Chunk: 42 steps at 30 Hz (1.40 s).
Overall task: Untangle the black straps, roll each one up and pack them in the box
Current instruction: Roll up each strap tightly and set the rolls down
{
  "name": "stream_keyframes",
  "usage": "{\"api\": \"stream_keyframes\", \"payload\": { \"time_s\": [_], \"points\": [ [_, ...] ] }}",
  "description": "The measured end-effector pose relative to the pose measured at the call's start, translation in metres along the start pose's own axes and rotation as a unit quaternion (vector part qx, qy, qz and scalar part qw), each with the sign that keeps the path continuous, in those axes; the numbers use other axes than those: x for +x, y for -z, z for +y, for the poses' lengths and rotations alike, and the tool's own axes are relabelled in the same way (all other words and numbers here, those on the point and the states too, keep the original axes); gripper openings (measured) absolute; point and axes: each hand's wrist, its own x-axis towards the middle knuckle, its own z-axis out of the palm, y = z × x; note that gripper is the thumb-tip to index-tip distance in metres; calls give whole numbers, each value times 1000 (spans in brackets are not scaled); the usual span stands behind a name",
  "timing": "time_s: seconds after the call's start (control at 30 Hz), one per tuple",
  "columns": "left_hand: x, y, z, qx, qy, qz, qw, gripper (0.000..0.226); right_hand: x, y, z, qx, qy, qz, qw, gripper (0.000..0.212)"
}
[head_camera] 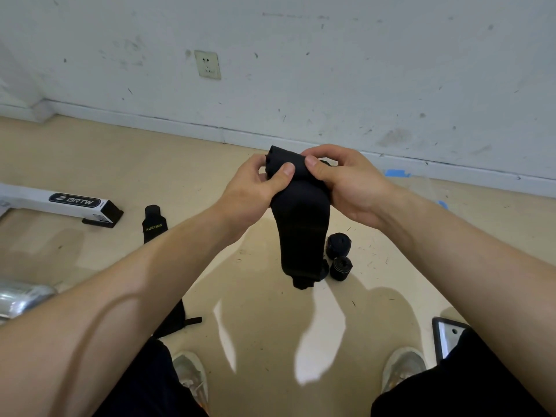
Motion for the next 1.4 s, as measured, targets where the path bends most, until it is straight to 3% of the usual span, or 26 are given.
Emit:
{"api": "stream_keyframes", "payload": {
  "time_s": [0.4,0.57,0.73,1.0,1.17,1.3,1.4],
  "points": [
    [1,-3,4,130,12,-21,991,34,2,13,-6,-72,-59,-34,995,19],
    [1,-1,9,152,31,-54,986,31,-1,15,-10,-87,-68,-41,993,11],
    [1,0,8,88,59,-69,992,29,-2,10,-7,-114,-12,6,993,0],
    [-2,1,13,-76,147,-61,984,31,-2,1,3,-209,75,77,972,12],
    [-4,4,23,-136,200,-30,970,32,-4,-2,5,-278,147,82,946,16],
    [-6,1,27,-153,230,-20,961,16,-3,-3,8,-330,174,67,926,20],
    [-4,1,21,-146,229,-14,962,44,-2,-4,11,-335,178,56,923,20]
  ]
}}
